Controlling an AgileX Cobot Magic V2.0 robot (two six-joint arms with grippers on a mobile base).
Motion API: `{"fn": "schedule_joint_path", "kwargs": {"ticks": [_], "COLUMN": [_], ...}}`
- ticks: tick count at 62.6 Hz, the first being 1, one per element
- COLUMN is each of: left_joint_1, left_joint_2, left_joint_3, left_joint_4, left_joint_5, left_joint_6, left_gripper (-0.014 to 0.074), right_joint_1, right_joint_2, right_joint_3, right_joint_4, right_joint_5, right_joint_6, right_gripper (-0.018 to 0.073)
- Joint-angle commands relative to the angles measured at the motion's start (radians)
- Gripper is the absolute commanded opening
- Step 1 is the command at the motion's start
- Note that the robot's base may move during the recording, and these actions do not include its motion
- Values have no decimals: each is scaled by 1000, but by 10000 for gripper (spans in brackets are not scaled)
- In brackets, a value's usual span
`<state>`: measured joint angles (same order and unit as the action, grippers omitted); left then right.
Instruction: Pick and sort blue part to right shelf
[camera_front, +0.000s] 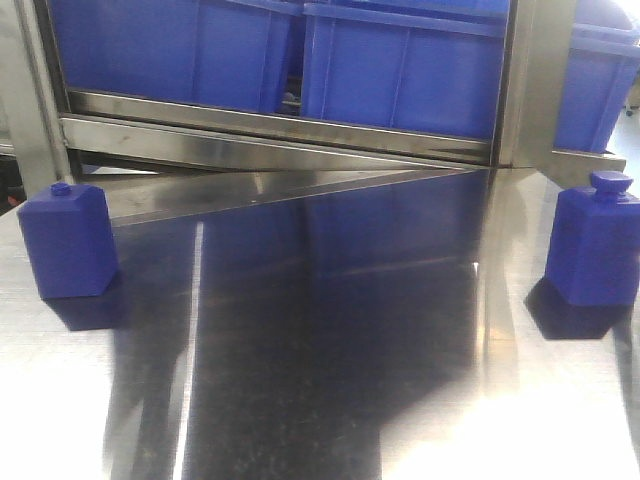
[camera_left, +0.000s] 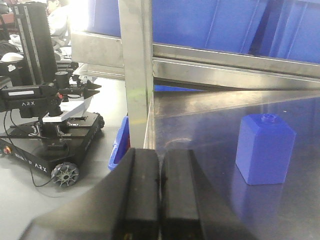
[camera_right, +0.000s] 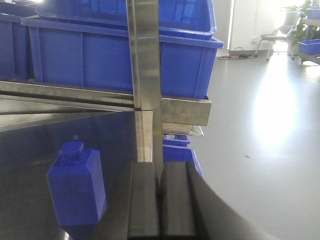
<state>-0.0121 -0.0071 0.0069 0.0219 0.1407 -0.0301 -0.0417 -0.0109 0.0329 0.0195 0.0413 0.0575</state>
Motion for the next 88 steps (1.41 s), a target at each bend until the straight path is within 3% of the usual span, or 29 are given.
{"fn": "schedule_joint_path", "kwargs": {"ticks": [1,13,32,47,51,56,69,74,80,88], "left_joint_1": [1,1,1,1,1,1,1,0,-3,-51], "left_joint_2": [-19,-19,-19,-19,-19,-9,148,234,355,478], "left_joint_3": [23,23,23,20,-6,-95,-405,-502,-587,-653], "left_joint_4": [-6,-6,-6,-12,-22,-22,-22,-28,-51,-52], "left_joint_5": [-89,-89,-200,-463,-483,-371,56,137,211,279], "left_joint_6": [-6,-6,-6,-6,-6,-6,-6,-6,-6,-5], "left_gripper": [123,123,123,124,124,124,141,197,332,475], "right_joint_1": [-3,-3,-3,-3,-3,-3,-3,-3,-3,-3], "right_joint_2": [-21,-21,-21,-21,-21,-21,-21,-21,-21,-21], "right_joint_3": [-24,-24,-24,-24,-24,-24,-24,-24,-24,-24], "right_joint_4": [1,1,1,1,1,1,1,1,1,1], "right_joint_5": [-91,-91,-91,-91,-91,-91,-91,-91,-91,-91], "right_joint_6": [-7,-7,-7,-7,-7,-7,-7,-7,-7,-7], "right_gripper": [60,60,60,60,60,60,60,60,60,60]}}
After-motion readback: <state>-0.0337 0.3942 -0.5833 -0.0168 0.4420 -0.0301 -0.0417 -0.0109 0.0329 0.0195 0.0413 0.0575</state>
